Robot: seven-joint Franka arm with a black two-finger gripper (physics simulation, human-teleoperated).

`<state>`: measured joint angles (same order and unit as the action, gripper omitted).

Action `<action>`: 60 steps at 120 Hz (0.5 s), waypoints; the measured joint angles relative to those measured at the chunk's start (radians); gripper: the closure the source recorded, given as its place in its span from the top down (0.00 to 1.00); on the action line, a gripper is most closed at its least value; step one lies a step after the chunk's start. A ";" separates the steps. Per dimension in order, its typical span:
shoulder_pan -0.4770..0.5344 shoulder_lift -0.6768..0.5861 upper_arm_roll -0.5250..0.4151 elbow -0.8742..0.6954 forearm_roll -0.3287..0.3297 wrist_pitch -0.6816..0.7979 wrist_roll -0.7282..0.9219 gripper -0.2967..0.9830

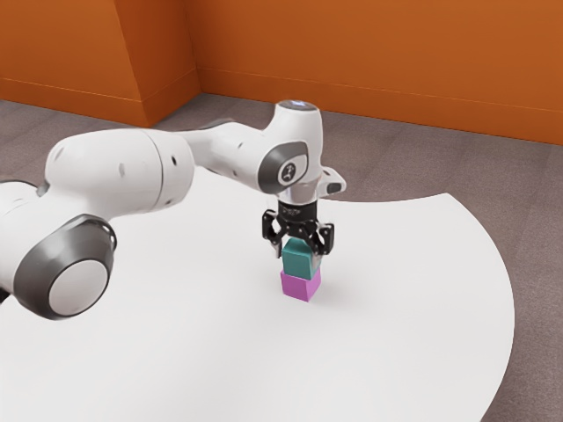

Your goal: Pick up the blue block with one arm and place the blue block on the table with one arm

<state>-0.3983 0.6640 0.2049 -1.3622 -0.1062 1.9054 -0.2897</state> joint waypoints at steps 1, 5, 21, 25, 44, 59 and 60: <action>0.000 0.000 -0.001 0.000 0.000 0.000 0.000 0.69; 0.002 0.001 -0.002 0.000 0.000 0.000 0.000 0.65; 0.009 0.004 -0.004 0.000 0.000 0.001 -0.001 0.55; 0.009 0.004 -0.004 0.000 0.001 0.001 -0.001 0.54; 0.010 0.004 -0.006 0.001 0.005 0.002 -0.004 0.51; 0.010 -0.003 -0.003 0.022 0.013 0.002 -0.006 0.49; 0.010 -0.003 -0.002 0.023 0.014 0.002 -0.006 0.49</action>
<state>-0.3880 0.6609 0.2024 -1.3394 -0.0921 1.9070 -0.2962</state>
